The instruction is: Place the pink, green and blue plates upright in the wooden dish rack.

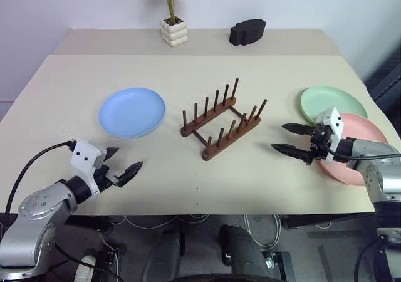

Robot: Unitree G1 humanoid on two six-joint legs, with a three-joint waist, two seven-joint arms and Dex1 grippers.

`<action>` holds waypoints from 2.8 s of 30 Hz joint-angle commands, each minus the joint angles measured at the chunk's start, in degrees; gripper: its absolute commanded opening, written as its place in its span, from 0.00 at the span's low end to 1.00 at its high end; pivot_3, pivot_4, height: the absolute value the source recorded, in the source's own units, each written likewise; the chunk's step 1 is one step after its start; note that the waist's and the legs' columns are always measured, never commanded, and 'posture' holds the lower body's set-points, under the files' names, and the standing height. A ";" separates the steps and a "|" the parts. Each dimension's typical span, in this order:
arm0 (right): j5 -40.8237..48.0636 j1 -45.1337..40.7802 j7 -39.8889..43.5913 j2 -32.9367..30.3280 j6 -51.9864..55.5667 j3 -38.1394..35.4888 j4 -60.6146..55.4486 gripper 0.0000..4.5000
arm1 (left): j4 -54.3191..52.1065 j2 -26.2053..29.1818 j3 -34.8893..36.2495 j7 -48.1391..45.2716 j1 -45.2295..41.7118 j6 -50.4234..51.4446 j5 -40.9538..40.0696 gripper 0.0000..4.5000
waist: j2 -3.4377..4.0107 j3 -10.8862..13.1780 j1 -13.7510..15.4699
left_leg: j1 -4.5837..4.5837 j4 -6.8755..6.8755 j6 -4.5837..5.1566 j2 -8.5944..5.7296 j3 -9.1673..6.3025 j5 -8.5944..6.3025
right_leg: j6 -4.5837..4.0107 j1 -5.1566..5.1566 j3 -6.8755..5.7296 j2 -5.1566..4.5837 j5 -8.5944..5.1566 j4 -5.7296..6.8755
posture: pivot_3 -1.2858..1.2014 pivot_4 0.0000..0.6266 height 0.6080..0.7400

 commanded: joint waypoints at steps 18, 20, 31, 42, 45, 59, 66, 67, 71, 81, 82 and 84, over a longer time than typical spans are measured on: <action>-0.37 0.45 -0.49 1.61 0.03 1.59 -5.64 0.91 | -4.67 -1.54 -7.11 0.90 -2.27 2.01 -2.07 1.00 | 0.00 0.00 0.32 | -0.02 0.00 0.00 -0.02 0.00 0.00 | 0.00 0.00 0.01 -0.01 0.01 0.00 | 0.52 0.24 0.97; 0.22 2.89 -1.35 1.78 0.65 1.04 -8.72 0.91 | -3.56 -1.00 -10.02 -0.25 -3.66 2.36 -1.40 1.00 | 0.00 0.00 0.45 | -0.02 0.02 0.00 -0.03 0.00 0.00 | 0.00 0.01 0.01 -0.01 0.00 0.00 | 0.52 0.24 0.97; 1.40 11.32 -7.29 6.69 0.41 0.77 -17.86 0.91 | 12.57 -7.15 -32.21 -2.74 -22.63 -2.21 10.52 1.00 | 0.02 -0.02 0.38 | 0.00 0.04 0.00 -0.10 0.00 0.00 | 0.02 0.04 0.01 0.02 0.01 0.02 | 0.52 0.24 0.97; 3.25 20.58 -13.90 8.63 3.06 -0.20 -29.58 0.91 | 26.18 -17.73 -36.86 -3.00 -29.94 -6.92 14.56 1.00 | 0.17 -0.17 0.52 | 0.05 0.15 0.01 -0.13 -0.06 0.00 | 0.12 0.20 0.01 -0.04 -0.05 0.00 | 0.52 0.24 0.97; 3.81 20.12 -14.90 8.76 3.95 0.00 -30.51 0.92 | 27.07 -19.26 -37.30 -2.92 -29.73 -7.22 15.32 0.94 | 0.21 -0.20 0.52 | 0.07 0.14 0.01 -0.13 -0.06 0.00 | 0.13 0.20 0.00 -0.04 -0.05 0.01 | 0.52 0.24 0.97; 3.02 21.57 -16.56 7.91 5.53 1.43 -32.04 0.92 | 32.10 -16.15 -36.33 -10.34 -33.16 -15.24 16.87 0.18 | 0.25 -0.24 0.58 | 0.11 0.13 0.01 -0.12 -0.07 0.00 | 0.15 0.23 -0.01 -0.02 -0.07 0.01 | 0.52 0.24 0.97; 3.72 27.94 -17.07 7.18 6.12 -0.16 -35.97 0.92 | 45.51 -14.00 -38.85 -25.24 -43.77 -25.30 18.08 0.18 | 0.25 -0.23 0.64 | 0.05 0.14 0.02 -0.15 -0.07 0.00 | 0.13 0.22 -0.02 -0.03 -0.06 -0.02 | 0.52 0.24 0.97; 3.82 28.63 -17.39 7.30 6.21 -0.33 -36.54 0.92 | 48.23 -14.07 -39.21 -27.07 -45.55 -27.35 18.72 0.18 | 0.23 -0.22 0.60 | 0.05 0.14 0.02 -0.16 -0.08 0.00 | 0.14 0.21 -0.03 -0.03 -0.07 -0.01 | 0.52 0.24 0.97; 3.45 30.46 -19.03 8.17 5.95 -0.33 -38.13 0.92 | 58.84 -15.99 -39.68 -31.88 -52.30 -33.75 20.30 0.18 | 0.20 -0.20 0.49 | 0.00 0.15 0.02 -0.16 -0.08 -0.01 | 0.14 0.19 -0.04 -0.03 -0.07 -0.04 | 0.52 0.24 0.97; 3.28 32.23 -20.98 9.28 5.40 0.78 -39.19 0.92 | 73.49 -19.33 -37.08 -34.11 -58.38 -40.40 22.55 0.29 | 0.18 -0.19 0.47 | -0.03 0.16 0.06 -0.15 -0.10 -0.03 | 0.19 0.17 -0.05 -0.02 -0.08 -0.04 | 0.52 0.24 0.97; 3.18 32.09 -20.88 9.28 5.27 0.95 -38.87 0.92 | 73.86 -19.40 -36.54 -34.05 -58.41 -40.01 22.27 0.40 | 0.18 -0.19 0.46 | -0.03 0.16 0.06 -0.15 -0.10 -0.03 | 0.19 0.17 -0.05 -0.02 -0.08 -0.04 | 0.52 0.24 0.97; 2.96 31.66 -20.69 9.17 4.99 1.22 -38.32 0.92 | 73.97 -19.22 -35.71 -33.34 -58.26 -39.62 22.23 0.58 | 0.18 -0.19 0.46 | -0.03 0.16 0.06 -0.15 -0.10 -0.03 | 0.20 0.17 -0.05 -0.02 -0.08 -0.03 | 0.52 0.24 0.97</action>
